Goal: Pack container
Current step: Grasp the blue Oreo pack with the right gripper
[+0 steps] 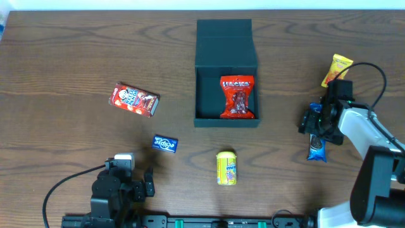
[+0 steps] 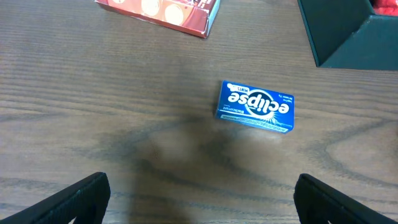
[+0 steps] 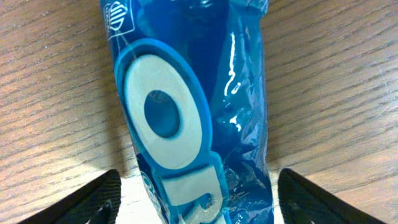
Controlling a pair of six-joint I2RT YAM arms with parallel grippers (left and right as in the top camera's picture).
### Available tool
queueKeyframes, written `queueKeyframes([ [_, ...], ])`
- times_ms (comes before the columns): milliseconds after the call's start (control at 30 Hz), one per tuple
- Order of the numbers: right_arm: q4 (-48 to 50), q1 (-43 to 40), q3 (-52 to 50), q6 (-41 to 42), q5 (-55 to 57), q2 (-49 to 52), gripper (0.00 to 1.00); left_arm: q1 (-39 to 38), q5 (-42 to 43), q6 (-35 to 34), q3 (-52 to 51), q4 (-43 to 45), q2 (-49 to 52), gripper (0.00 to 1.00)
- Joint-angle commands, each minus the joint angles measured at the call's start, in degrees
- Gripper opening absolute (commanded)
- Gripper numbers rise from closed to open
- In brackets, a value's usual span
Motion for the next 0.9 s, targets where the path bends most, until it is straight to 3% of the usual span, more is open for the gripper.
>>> queueKeyframes([
  [0, 0.0, 0.4, -0.6, -0.3, 0.1, 0.3, 0.75, 0.4, 0.2, 1.2, -1.8, -1.8, -0.3, 0.96],
  [333, 0.0, 0.4, -0.8, -0.1, 0.1, 0.3, 0.56, 0.4, 0.2, 1.2, -1.8, -1.8, -0.3, 0.96],
  [867, 0.0, 0.5, -0.8, -0.1, 0.1, 0.3, 0.42, 0.4, 0.2, 1.2, -1.8, -1.8, -0.3, 0.95],
])
